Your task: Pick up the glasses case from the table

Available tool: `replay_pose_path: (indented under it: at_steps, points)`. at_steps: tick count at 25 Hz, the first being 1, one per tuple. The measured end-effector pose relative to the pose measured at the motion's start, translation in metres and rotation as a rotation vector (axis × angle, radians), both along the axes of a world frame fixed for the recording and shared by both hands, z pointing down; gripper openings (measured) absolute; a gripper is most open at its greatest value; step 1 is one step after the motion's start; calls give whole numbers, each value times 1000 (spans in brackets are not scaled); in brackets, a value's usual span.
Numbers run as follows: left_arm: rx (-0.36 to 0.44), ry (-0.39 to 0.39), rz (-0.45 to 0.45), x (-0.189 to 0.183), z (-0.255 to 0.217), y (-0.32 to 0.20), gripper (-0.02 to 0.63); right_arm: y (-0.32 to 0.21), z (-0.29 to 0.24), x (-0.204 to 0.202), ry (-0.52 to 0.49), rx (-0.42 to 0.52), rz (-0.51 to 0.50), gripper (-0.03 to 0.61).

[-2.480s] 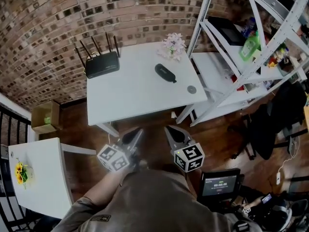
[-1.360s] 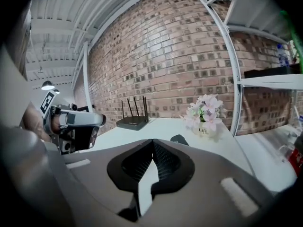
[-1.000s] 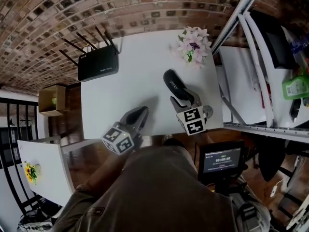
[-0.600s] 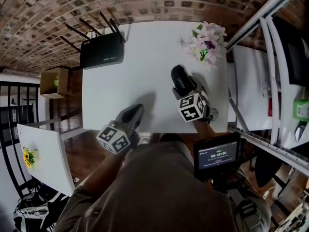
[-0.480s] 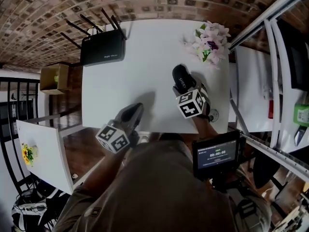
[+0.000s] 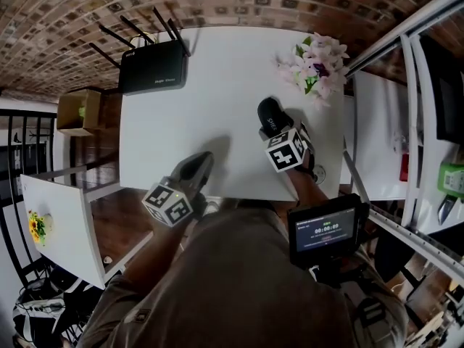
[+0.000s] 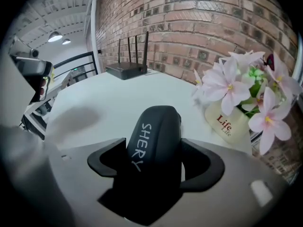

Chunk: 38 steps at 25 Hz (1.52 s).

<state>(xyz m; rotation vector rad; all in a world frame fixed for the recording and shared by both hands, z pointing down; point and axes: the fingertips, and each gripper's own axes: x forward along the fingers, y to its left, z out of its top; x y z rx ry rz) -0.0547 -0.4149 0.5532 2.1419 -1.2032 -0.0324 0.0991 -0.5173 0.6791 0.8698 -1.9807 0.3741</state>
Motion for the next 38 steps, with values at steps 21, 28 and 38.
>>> replay_pose_path:
  at_steps: [21,28,38]
  points:
    - [165,65,127,1,-48,3,2,71,-163,-31,-282,288,135,371]
    - [221,95,154,-8,-69,23,2,122,-201,-49,-337,367,149,373]
    - [247,124,177,-30,-84,78,2,199,-220,-87,-415,393,139,374]
